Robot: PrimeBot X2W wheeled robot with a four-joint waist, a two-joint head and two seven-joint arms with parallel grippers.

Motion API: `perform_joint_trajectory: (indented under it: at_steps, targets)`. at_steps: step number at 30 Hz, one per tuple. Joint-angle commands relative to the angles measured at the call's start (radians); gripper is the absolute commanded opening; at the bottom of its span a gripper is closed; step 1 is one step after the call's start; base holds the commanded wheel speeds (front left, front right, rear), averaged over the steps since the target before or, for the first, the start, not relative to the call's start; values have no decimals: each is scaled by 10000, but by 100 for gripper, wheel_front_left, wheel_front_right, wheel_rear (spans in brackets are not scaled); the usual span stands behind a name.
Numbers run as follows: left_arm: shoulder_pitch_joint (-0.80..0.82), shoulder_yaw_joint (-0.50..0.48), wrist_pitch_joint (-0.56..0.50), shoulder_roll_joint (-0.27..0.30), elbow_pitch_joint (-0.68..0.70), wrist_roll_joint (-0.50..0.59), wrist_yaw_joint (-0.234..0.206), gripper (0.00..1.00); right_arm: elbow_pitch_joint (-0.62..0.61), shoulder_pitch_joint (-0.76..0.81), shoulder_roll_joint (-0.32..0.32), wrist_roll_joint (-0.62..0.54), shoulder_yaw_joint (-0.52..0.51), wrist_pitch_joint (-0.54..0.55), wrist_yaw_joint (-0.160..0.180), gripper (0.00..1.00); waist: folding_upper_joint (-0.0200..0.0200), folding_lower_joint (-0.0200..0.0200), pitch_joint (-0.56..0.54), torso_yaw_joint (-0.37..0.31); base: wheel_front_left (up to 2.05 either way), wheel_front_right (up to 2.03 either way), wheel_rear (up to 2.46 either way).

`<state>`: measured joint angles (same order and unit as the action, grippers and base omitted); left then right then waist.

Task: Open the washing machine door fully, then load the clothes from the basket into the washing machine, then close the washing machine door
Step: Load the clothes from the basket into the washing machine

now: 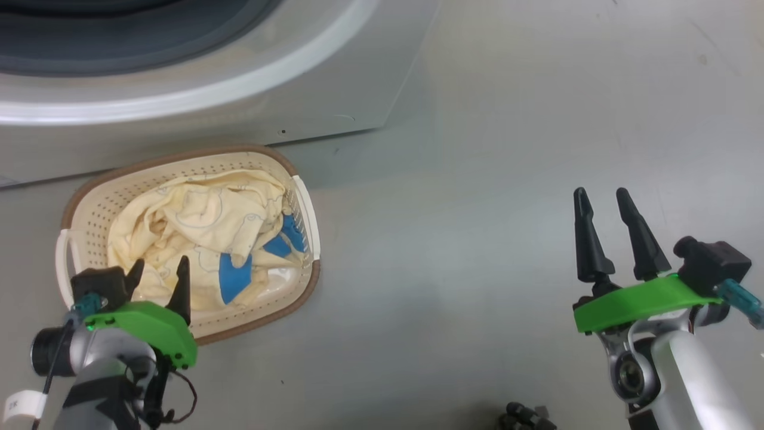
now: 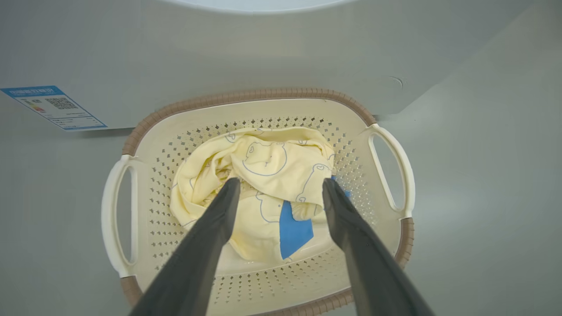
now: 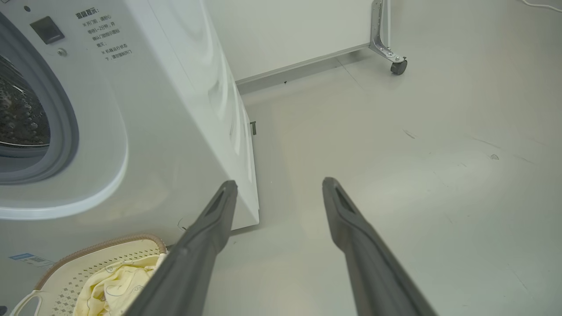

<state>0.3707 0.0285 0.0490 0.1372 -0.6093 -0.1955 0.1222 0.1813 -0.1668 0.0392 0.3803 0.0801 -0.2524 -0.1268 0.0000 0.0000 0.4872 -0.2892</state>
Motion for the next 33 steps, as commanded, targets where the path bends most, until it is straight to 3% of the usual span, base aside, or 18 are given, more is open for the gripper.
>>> perform_joint_trajectory:
  at_steps: [1,13,33]
  targets:
    - [267,-376,-81,334,-1,-79,-100,100,-240,-259,110,86,269,-94,-39,100,0,0,429,-148,0,0,0]
    - [1542,-423,-34,554,-1037,-242,-254,100,-310,-964,110,237,516,-94,-39,100,0,0,1828,-312,0,0,0]
    - [2942,-272,-6,964,-1923,-650,-95,100,-373,-1554,110,480,885,-94,-39,100,0,0,3353,-856,0,0,0]
